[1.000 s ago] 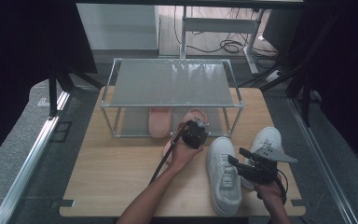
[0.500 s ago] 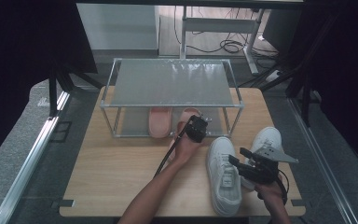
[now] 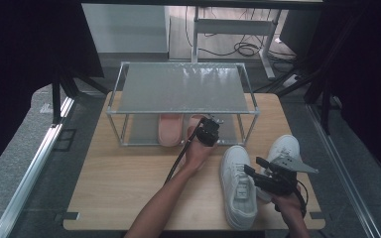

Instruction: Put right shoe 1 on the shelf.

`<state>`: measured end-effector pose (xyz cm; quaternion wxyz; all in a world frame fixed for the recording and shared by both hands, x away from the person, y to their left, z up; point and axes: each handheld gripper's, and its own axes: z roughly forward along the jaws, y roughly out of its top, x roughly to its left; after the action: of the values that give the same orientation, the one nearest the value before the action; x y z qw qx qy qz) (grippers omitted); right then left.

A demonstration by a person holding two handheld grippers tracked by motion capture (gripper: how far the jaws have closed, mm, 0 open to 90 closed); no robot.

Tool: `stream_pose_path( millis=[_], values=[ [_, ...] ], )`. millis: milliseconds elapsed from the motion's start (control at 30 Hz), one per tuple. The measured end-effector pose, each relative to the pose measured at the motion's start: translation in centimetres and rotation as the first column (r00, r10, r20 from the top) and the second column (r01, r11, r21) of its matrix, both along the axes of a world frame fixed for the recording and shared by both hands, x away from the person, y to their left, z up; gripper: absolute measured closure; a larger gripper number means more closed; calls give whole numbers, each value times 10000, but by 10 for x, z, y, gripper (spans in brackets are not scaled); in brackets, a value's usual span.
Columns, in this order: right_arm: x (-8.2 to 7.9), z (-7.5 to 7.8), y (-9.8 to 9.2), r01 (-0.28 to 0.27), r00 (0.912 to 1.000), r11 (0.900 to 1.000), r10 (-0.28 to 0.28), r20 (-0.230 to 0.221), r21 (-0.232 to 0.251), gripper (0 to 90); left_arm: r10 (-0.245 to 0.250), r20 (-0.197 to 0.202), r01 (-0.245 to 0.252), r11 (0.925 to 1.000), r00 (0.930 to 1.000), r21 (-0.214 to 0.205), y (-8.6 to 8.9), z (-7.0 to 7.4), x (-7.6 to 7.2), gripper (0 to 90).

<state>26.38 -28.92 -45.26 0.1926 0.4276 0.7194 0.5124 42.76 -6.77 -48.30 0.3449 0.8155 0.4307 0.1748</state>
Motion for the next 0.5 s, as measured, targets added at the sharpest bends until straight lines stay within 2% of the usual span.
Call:
stream_pose_path(
  millis=[33,67,100,133,200,367,500],
  values=[
    [0,0,0,0,10000,10000,0,0,0,401,-396,-96,397,9992,9992,86,4,3,-1,878],
    [0,0,0,-3,10000,10000,3,0,-1,401,-609,-195,608,9981,9980,-52,7,4,-3,872],
    [0,0,0,-15,10000,10000,15,-5,-3,401,-782,-92,782,9969,9969,-38,10,4,-5,871],
    [0,0,1,-32,10000,10000,32,-2,-10,401,-802,-37,802,9968,9968,-12,14,5,-10,875],
    [0,0,1,-46,10000,10000,46,-1,-20,401,-910,-96,907,9954,9958,-321,21,6,-18,874],
    [0,-1,3,-85,10000,9999,85,-22,-81,401,-1294,-81,1290,9910,9916,-368,37,6,-40,875],
    [-1,0,6,-130,9999,9999,130,-8,-107,401,-1647,114,1651,9854,9863,-413,50,6,-62,877]
  ],
)
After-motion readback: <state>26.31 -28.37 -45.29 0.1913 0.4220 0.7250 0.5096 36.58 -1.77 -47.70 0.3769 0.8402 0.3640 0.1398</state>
